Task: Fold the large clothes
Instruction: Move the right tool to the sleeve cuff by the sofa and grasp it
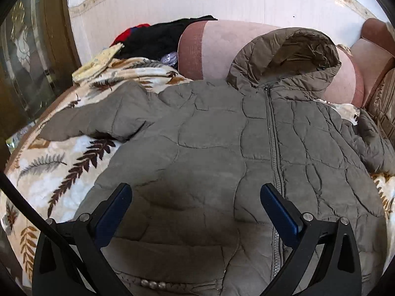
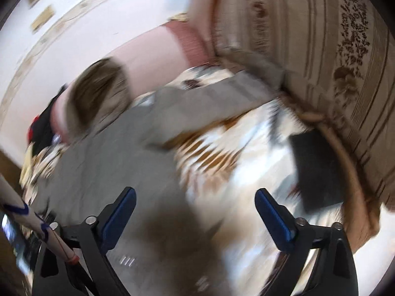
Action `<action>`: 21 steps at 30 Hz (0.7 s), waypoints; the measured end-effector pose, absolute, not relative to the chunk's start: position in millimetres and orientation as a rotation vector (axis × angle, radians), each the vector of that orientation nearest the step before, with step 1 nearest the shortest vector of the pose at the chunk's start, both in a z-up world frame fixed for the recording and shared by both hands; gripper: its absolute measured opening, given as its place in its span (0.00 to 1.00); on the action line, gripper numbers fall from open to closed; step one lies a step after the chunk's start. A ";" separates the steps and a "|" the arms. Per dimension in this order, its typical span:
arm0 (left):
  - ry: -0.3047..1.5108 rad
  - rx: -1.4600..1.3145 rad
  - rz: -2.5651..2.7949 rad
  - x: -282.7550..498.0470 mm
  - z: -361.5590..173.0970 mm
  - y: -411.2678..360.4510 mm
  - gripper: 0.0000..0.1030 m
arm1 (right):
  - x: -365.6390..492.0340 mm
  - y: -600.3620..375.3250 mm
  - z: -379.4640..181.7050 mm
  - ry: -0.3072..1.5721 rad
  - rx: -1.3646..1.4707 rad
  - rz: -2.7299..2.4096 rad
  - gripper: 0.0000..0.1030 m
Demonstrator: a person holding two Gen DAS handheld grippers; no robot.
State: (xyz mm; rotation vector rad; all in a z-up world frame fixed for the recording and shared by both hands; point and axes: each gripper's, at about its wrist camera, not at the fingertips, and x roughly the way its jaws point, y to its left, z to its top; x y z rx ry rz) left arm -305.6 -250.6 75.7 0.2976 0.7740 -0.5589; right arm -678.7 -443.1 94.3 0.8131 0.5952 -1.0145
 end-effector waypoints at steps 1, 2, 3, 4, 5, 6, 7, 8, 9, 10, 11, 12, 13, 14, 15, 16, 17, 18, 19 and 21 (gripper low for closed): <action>0.777 0.295 -0.559 -304.8 74.0 -249.9 1.00 | -686.4 -463.1 95.0 0.582 0.828 -1.042 0.89; 0.780 0.299 -0.559 -304.6 73.0 -250.0 1.00 | -691.6 -476.8 96.2 0.575 0.831 -1.069 0.89; 0.779 0.304 -0.560 -304.1 73.0 -249.1 1.00 | -696.7 -493.6 96.4 0.572 0.832 -1.098 0.87; 0.773 0.313 -0.560 -305.4 72.1 -250.4 1.00 | -702.7 -512.5 96.2 0.569 0.840 -1.123 0.85; 0.769 0.322 -0.559 -306.1 71.5 -252.0 1.00 | -708.5 -530.2 95.7 0.567 0.856 -1.146 0.83; 0.766 0.328 -0.560 -307.8 69.9 -254.0 1.00 | -712.6 -541.7 94.5 0.564 0.864 -1.156 0.82; 0.764 0.333 -0.563 -309.1 68.5 -254.7 1.00 | -717.1 -558.1 93.3 0.563 0.870 -1.177 0.81; 0.763 0.342 -0.566 -309.9 66.8 -257.2 1.00 | -721.3 -572.2 92.7 0.563 0.866 -1.214 0.79; 0.762 0.349 -0.567 -310.4 65.4 -258.1 1.00 | -724.2 -579.6 91.9 0.560 0.861 -1.234 0.79; 0.761 0.357 -0.567 -311.1 63.9 -259.8 1.00 | -726.4 -592.0 91.3 0.554 0.850 -1.249 0.79; 0.762 0.369 -0.569 -312.0 61.9 -262.4 1.00 | -727.3 -604.5 89.1 0.560 0.836 -1.268 0.77; 0.763 0.375 -0.572 -312.4 61.2 -263.3 1.00 | -728.3 -614.7 86.0 0.564 0.833 -1.288 0.76; 0.764 0.379 -0.576 -313.1 60.0 -264.7 1.00 | -729.8 -624.2 81.7 0.559 0.836 -1.302 0.76; 0.761 0.384 -0.580 -313.8 59.2 -266.1 1.00 | -730.8 -631.5 77.6 0.556 0.842 -1.310 0.75; 0.758 0.387 -0.581 -314.2 58.7 -266.8 1.00 | -731.9 -641.0 72.0 0.558 0.851 -1.324 0.73; 0.755 0.393 -0.580 -314.6 58.2 -268.2 1.00 | -731.4 -650.9 66.0 0.561 0.854 -1.333 0.71; 0.753 0.397 -0.581 -314.4 57.5 -269.0 1.00 | -729.8 -656.8 61.2 0.568 0.853 -1.335 0.66; 0.751 0.398 -0.581 -314.0 56.9 -269.4 1.00 | -727.1 -663.7 56.5 0.580 0.852 -1.339 0.63; 0.752 0.400 -0.579 -313.4 56.0 -270.1 1.00 | -724.5 -671.9 51.8 0.588 0.850 -1.345 0.63; 0.759 0.401 -0.581 -311.5 54.2 -271.4 1.00 | -721.4 -684.3 45.1 0.590 0.844 -1.371 0.63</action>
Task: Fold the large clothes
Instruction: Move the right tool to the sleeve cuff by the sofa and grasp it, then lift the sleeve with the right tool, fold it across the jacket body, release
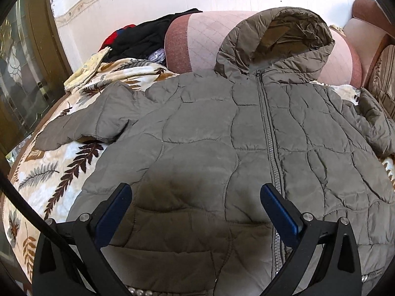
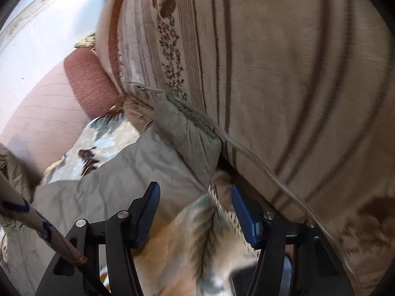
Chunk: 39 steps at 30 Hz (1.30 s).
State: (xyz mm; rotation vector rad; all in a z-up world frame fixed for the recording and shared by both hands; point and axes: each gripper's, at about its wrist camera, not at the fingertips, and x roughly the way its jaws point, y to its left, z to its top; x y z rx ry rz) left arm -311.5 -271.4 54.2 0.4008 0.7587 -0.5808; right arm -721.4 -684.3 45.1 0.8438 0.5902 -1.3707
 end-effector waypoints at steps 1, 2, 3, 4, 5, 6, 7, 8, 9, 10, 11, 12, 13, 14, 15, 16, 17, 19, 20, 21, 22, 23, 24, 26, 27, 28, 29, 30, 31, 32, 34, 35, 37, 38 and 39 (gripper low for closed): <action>0.760 0.402 -0.580 -311.3 53.3 -271.8 1.00 | -720.4 -688.8 42.2 0.595 0.841 -1.380 0.63; 0.760 0.406 -0.577 -310.9 52.3 -272.4 1.00 | -719.4 -696.0 37.4 0.610 0.844 -1.392 0.63; 0.762 0.408 -0.578 -310.2 51.7 -273.1 1.00 | -719.2 -701.4 33.4 0.627 0.847 -1.402 0.63; 0.763 0.408 -0.580 -309.8 51.0 -273.3 1.00 | -719.9 -704.1 31.1 0.632 0.842 -1.421 0.63; 0.764 0.408 -0.580 -309.6 50.5 -273.6 1.00 | -720.5 -706.6 29.5 0.632 0.837 -1.433 0.63; 0.764 0.408 -0.580 -309.4 50.0 -273.9 1.00 | -721.4 -711.3 26.3 0.624 0.835 -1.433 0.63; 0.766 0.408 -0.582 -309.3 49.6 -274.4 1.00 | -720.9 -714.3 24.3 0.628 0.831 -1.426 0.61; 0.767 0.410 -0.584 -309.3 48.9 -275.2 1.00 | -716.0 -718.5 21.5 0.654 0.806 -1.424 0.59; 0.768 0.412 -0.584 -309.6 48.2 -275.4 1.00 | -709.9 -721.2 19.5 0.688 0.772 -1.426 0.53; 0.769 0.416 -0.585 -309.7 47.3 -276.2 1.00 | -705.2 -722.6 17.6 0.710 0.748 -1.423 0.46; 0.770 0.419 -0.585 -309.9 46.7 -276.5 1.00 | -701.8 -724.1 15.5 0.735 0.724 -1.427 0.34; 0.771 0.421 -0.584 -309.9 46.7 -276.6 1.00 | -701.6 -723.2 15.3 0.749 0.705 -1.438 0.20; 0.771 0.420 -0.584 -309.9 47.0 -276.5 1.00 | -702.7 -722.2 16.3 0.742 0.702 -1.437 0.18; 0.770 0.415 -0.584 -309.7 48.0 -275.7 1.00 | -707.7 -718.1 21.6 0.707 0.706 -1.425 0.16; 0.769 0.411 -0.584 -309.8 47.5 -276.3 1.00 | -711.9 -713.3 28.2 0.679 0.699 -1.425 0.15; 0.767 0.408 -0.582 -309.9 47.8 -276.3 1.00 | -715.4 -707.7 35.6 0.658 0.687 -1.429 0.15; 0.765 0.408 -0.581 -309.8 48.1 -275.7 1.00 | -719.5 -703.0 42.3 0.641 0.680 -1.431 0.14; 0.765 0.408 -0.582 -310.3 48.8 -275.0 1.00 | -729.4 -692.6 60.8 0.594 0.672 -1.440 0.14; 0.763 0.405 -0.583 -310.9 49.8 -274.3 1.00 | -733.0 -687.3 70.4 0.573 0.665 -1.443 0.14; 0.759 0.402 -0.583 -311.2 51.5 -273.3 1.00 | -736.6 -681.9 82.9 0.554 0.649 -1.448 0.13; 0.755 0.400 -0.583 -311.3 53.1 -271.9 1.00 | -741.4 -675.2 100.2 0.532 0.622 -1.460 0.13; 0.750 0.395 -0.581 -311.3 55.3 -270.6 1.00 | -742.1 -672.3 109.9 0.519 0.611 -1.464 0.13; 0.748 0.389 -0.581 -311.2 56.8 -268.9 1.00 | -746.1 -667.1 126.6 0.499 0.597 -1.462 0.13; 0.748 0.380 -0.580 -310.2 59.5 -266.2 1.00 | -747.3 -661.9 148.4 0.483 0.576 -1.462 0.13; 0.748 0.378 -0.577 -309.4 60.6 -264.8 1.00 | -743.6 -661.9 154.5 0.479 0.572 -1.461 0.13; 0.748 0.377 -0.575 -308.4 61.2 -263.9 1.00 | -742.3 -656.7 165.3 0.472 0.567 -1.450 0.13; 0.750 0.374 -0.573 -307.5 61.9 -262.5 1.00 | -738.7 -653.3 172.7 0.466 0.560 -1.440 0.13; 0.751 0.371 -0.572 -306.4 62.4 -261.2 1.00 | -735.9 -646.2 181.5 0.459 0.548 -1.430 0.13; 0.752 0.370 -0.569 -305.7 62.7 -259.9 1.00 | -731.6 -638.0 191.0 0.448 0.537 -1.416 0.13; 0.756 0.371 -0.565 -304.3 62.6 -258.6 1.00 | -727.6 -632.2 197.2 0.440 0.533 -1.402 0.13; 0.769 0.369 -0.555 -300.6 61.7 -255.1 1.00 | -717.4 -616.9 213.4 0.422 0.527 -1.361 0.13; 0.777 0.360 -0.549 -298.1 61.8 -252.0 1.00 | -713.2 -610.0 220.4 0.416 0.524 -1.342 0.13; 0.783 0.339 -0.539 -293.5 64.1 -245.1 1.00 | -699.1 -590.9 239.3 0.402 0.510 -1.286 0.12; 0.785 0.328 -0.536 -291.4 65.9 -241.2 1.00 | -692.9 -585.7 244.5 0.397 0.505 -1.269 0.12; 0.784 0.316 -0.534 -289.5 68.0 -237.4 1.00 | -683.0 -577.2 252.2 0.390 0.496 -1.243 0.12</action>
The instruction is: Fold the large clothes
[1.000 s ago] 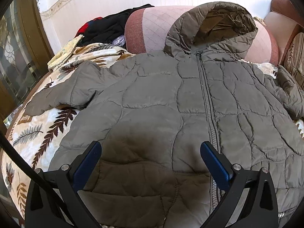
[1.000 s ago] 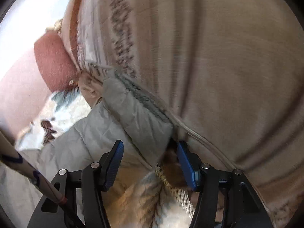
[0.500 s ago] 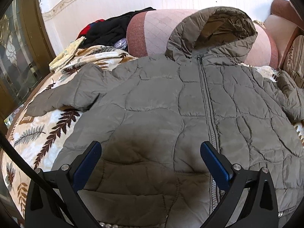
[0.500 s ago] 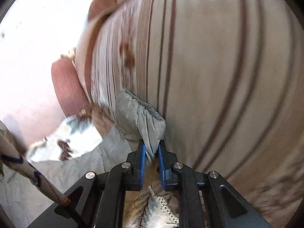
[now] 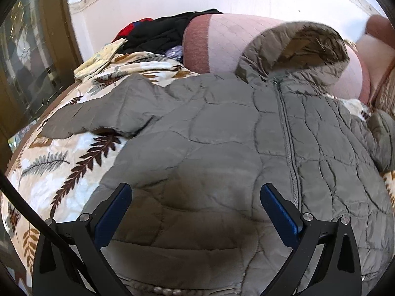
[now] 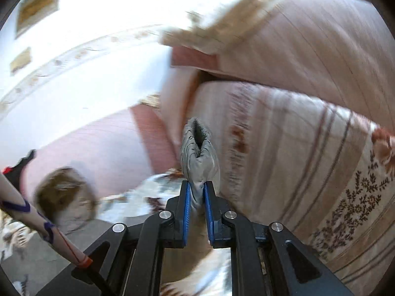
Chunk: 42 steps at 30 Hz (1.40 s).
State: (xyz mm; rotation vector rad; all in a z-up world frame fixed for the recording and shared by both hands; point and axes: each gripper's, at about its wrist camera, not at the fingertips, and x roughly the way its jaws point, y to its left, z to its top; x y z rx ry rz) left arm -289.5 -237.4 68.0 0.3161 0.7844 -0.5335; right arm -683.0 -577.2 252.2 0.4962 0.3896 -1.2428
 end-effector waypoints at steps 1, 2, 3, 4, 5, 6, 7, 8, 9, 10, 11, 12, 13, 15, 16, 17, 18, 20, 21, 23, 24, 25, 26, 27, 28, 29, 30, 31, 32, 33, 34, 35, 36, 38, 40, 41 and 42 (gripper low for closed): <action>0.782 0.306 -0.530 -287.7 70.2 -233.9 1.00 | -670.9 -564.8 262.7 0.381 0.484 -1.204 0.12; 0.778 0.298 -0.527 -286.2 72.7 -229.8 1.00 | -661.8 -560.8 264.4 0.377 0.479 -1.183 0.12; 0.775 0.294 -0.525 -285.3 74.0 -227.1 1.00 | -650.4 -550.2 271.9 0.371 0.471 -1.148 0.12; 0.773 0.290 -0.523 -284.6 75.5 -224.4 1.00 | -637.0 -538.3 279.6 0.369 0.459 -1.111 0.12; 0.772 0.287 -0.522 -283.5 76.7 -222.6 1.00 | -624.5 -527.2 286.0 0.369 0.446 -1.078 0.12; 0.770 0.283 -0.521 -283.0 78.3 -220.4 1.00 | -610.6 -521.2 286.1 0.369 0.438 -1.056 0.12; 0.769 0.279 -0.520 -282.2 79.2 -218.7 1.00 | -595.0 -509.2 292.0 0.368 0.427 -1.019 0.12; 0.770 0.273 -0.519 -280.7 80.4 -216.0 1.00 | -582.8 -499.3 295.8 0.368 0.419 -0.991 0.12; 0.772 0.266 -0.518 -278.9 81.2 -213.1 1.00 | -570.0 -489.9 298.6 0.371 0.413 -0.957 0.12; 0.773 0.259 -0.514 -277.2 81.8 -210.3 1.00 | -553.8 -479.2 300.2 0.372 0.409 -0.920 0.12; 0.774 0.252 -0.508 -274.8 82.4 -207.0 1.00 | -537.4 -468.8 300.5 0.374 0.405 -0.882 0.12; 0.777 0.247 -0.504 -272.8 82.2 -204.4 1.00 | -524.8 -457.9 301.0 0.378 0.401 -0.846 0.12; 0.783 0.239 -0.502 -270.4 81.9 -201.7 1.00 | -513.4 -452.4 299.1 0.383 0.397 -0.822 0.12; 0.792 0.230 -0.496 -266.9 81.4 -197.5 1.00 | -487.7 -435.6 294.2 0.396 0.386 -0.766 0.12; 0.794 0.227 -0.494 -265.6 81.2 -196.1 1.00 | -470.2 -425.1 290.6 0.406 0.386 -0.729 0.12; 0.796 0.224 -0.492 -264.5 81.1 -194.4 1.00 | -460.1 -420.5 286.1 0.416 0.385 -0.706 0.12; 0.797 0.220 -0.490 -263.6 81.1 -192.8 1.00 | -445.4 -413.0 280.9 0.429 0.385 -0.681 0.12; 0.797 0.215 -0.483 -262.4 81.3 -190.0 1.00 | -422.5 -403.9 267.1 0.453 0.393 -0.637 0.12; 0.798 0.212 -0.481 -261.8 81.2 -188.6 1.00 | -412.1 -395.3 259.2 0.469 0.393 -0.620 0.12; 0.801 0.210 -0.482 -261.2 80.7 -187.9 1.00 | -399.1 -388.4 243.1 0.491 0.396 -0.597 0.12; 0.801 0.212 -0.481 -260.9 80.3 -187.8 1.00 | -392.4 -388.0 233.8 0.505 0.407 -0.581 0.12; 0.802 0.212 -0.480 -260.4 79.8 -187.7 1.00 | -384.0 -387.1 221.9 0.525 0.423 -0.564 0.12; 0.803 0.211 -0.479 -259.6 79.3 -187.9 1.00 | -376.1 -386.7 211.0 0.545 0.436 -0.554 0.11; 0.806 0.208 -0.478 -258.5 78.7 -188.0 1.00 | -368.0 -386.9 199.3 0.566 0.451 -0.543 0.11; 0.808 0.205 -0.475 -257.5 77.8 -187.7 1.00 | -360.1 -384.8 186.8 0.587 0.466 -0.529 0.11; 0.812 0.200 -0.471 -256.2 77.2 -187.7 1.00 | -355.3 -384.4 179.1 0.602 0.474 -0.521 0.11; 0.816 0.196 -0.467 -254.8 76.4 -187.7 1.00 | -346.1 -381.9 163.6 0.631 0.484 -0.512 0.10; 0.821 0.194 -0.465 -253.6 75.5 -187.7 1.00 | -342.4 -381.3 154.7 0.644 0.492 -0.505 0.09; 0.829 0.191 -0.463 -252.4 74.2 -187.9 1.00 | -337.5 -379.6 146.2 0.656 0.499 -0.496 0.09; 0.832 0.191 -0.462 -251.3 72.8 -188.1 1.00 | -330.8 -376.8 134.4 0.678 0.501 -0.485 0.09; 0.835 0.191 -0.460 -250.7 71.8 -188.4 1.00 | -326.9 -375.0 126.8 0.690 0.502 -0.480 0.09; 0.835 0.191 -0.456 -249.9 71.0 -188.7 1.00 | -322.8 -373.9 119.5 0.704 0.506 -0.469 0.09; 0.836 0.191 -0.455 -249.1 70.3 -189.2 1.00 | -318.8 -373.2 111.9 0.728 0.517 -0.447 0.09; 0.840 0.197 -0.451 -246.3 68.4 -191.7 1.00 | -313.3 -371.6 100.9 0.774 0.541 -0.408 0.09; 0.851 0.196 -0.446 -242.9 66.2 -194.0 1.00 | -318.9 -371.2 102.1 0.760 0.532 -0.395 0.10; 0.858 0.192 -0.443 -240.7 65.2 -194.7 1.00 | -322.9 -373.0 105.7 0.743 0.513 -0.407 0.12; 0.862 0.187 -0.442 -238.7 64.3 -194.6 1.00 | -327.9 -377.5 108.9 0.731 0.493 -0.429 0.18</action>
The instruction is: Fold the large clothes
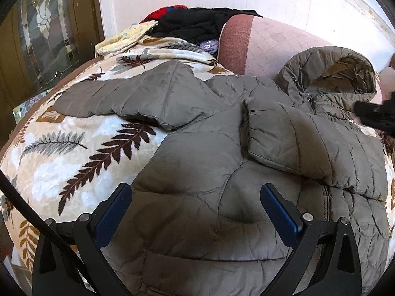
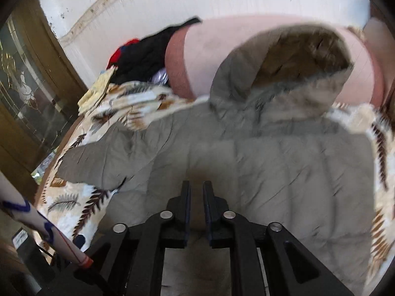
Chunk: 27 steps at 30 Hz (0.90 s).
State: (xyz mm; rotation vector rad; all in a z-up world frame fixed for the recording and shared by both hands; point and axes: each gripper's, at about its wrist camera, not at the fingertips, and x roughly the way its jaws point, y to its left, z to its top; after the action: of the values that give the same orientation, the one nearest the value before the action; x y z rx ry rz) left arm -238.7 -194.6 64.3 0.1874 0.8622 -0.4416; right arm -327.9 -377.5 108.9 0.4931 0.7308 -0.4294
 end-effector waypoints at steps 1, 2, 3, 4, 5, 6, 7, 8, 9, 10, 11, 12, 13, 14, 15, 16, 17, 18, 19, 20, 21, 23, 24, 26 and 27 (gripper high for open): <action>0.869 0.182 -0.441 -236.8 63.7 -195.3 1.00 | -331.5 -382.0 111.3 0.723 0.483 -0.451 0.22; 0.874 0.179 -0.441 -235.1 62.7 -196.0 1.00 | -340.4 -393.4 111.5 0.716 0.473 -0.494 0.27; 0.877 0.179 -0.441 -234.5 62.3 -196.8 1.00 | -343.9 -400.6 110.8 0.717 0.471 -0.521 0.29; 0.880 0.179 -0.439 -234.4 61.5 -197.5 1.00 | -352.1 -414.1 106.5 0.730 0.467 -0.571 0.29; 0.886 0.180 -0.438 -234.5 59.9 -199.0 1.00 | -358.6 -424.9 102.8 0.743 0.466 -0.611 0.29; 0.891 0.184 -0.439 -234.4 58.1 -200.5 1.00 | -370.5 -440.8 93.2 0.757 0.468 -0.672 0.29; 0.897 0.191 -0.440 -234.6 56.0 -202.8 1.00 | -379.4 -452.9 85.0 0.772 0.476 -0.719 0.29; 0.904 0.202 -0.442 -235.5 53.2 -205.9 1.00 | -386.3 -461.5 78.7 0.785 0.487 -0.749 0.29; 0.908 0.212 -0.442 -236.2 50.6 -208.1 1.00 | -397.1 -474.8 64.1 0.811 0.510 -0.797 0.29; 0.912 0.224 -0.440 -236.4 47.8 -210.7 1.00 | -402.9 -483.0 54.7 0.834 0.521 -0.825 0.29; 0.920 0.242 -0.436 -236.8 43.9 -214.1 1.00 | -407.6 -491.6 43.4 0.862 0.536 -0.847 0.29; 0.927 0.253 -0.432 -236.6 40.7 -216.1 1.00 | -410.9 -497.9 27.9 0.897 0.561 -0.853 0.30; 0.941 0.265 -0.429 -236.1 35.7 -218.6 1.00 | -412.8 -506.2 7.6 0.940 0.600 -0.828 0.31; 0.956 0.276 -0.427 -235.3 31.2 -220.4 1.00 | -413.0 -507.8 -1.3 0.950 0.610 -0.814 0.31; 0.974 0.293 -0.419 -234.3 25.5 -222.7 1.00 | -413.8 -509.2 -7.6 0.935 0.595 -0.803 0.31; 0.982 0.301 -0.415 -233.7 22.4 -223.9 1.00 | -413.5 -508.3 -7.6 0.929 0.579 -0.800 0.31; 0.984 0.306 -0.414 -233.9 21.0 -224.8 1.00 | -413.7 -508.1 -6.2 0.932 0.571 -0.797 0.31; 0.977 0.305 -0.417 -234.8 22.5 -224.8 1.00 | -414.1 -507.7 -3.2 0.934 0.570 -0.794 0.32; 0.973 0.302 -0.422 -235.6 24.5 -224.5 1.00 | -416.3 -506.4 3.0 0.927 0.579 -0.785 0.33; 0.969 0.298 -0.427 -236.4 25.9 -223.7 1.00 | -420.9 -503.6 11.1 0.907 0.597 -0.772 0.35; 0.960 0.295 -0.430 -237.8 28.0 -223.0 1.00 | -426.6 -500.1 19.2 0.885 0.618 -0.757 0.39; 0.949 0.302 -0.435 -240.2 30.6 -222.4 1.00 | -435.0 -486.7 27.5 0.854 0.642 -0.725 0.48; 0.952 0.304 -0.439 -240.9 31.3 -222.4 1.00 | -440.5 -474.7 31.2 0.854 0.640 -0.700 0.51; 0.961 0.297 -0.447 -241.7 32.4 -221.9 1.00 | -443.6 -452.3 33.3 0.871 0.622 -0.676 0.52; 0.962 0.295 -0.450 -242.2 33.3 -220.8 1.00 | -445.9 -438.0 32.3 0.883 0.611 -0.655 0.52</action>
State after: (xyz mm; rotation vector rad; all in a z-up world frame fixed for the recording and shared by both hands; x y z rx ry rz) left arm -242.2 -220.8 33.3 0.2949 0.9625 -0.4499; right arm -445.9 -438.0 32.3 0.6111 0.8826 -0.6551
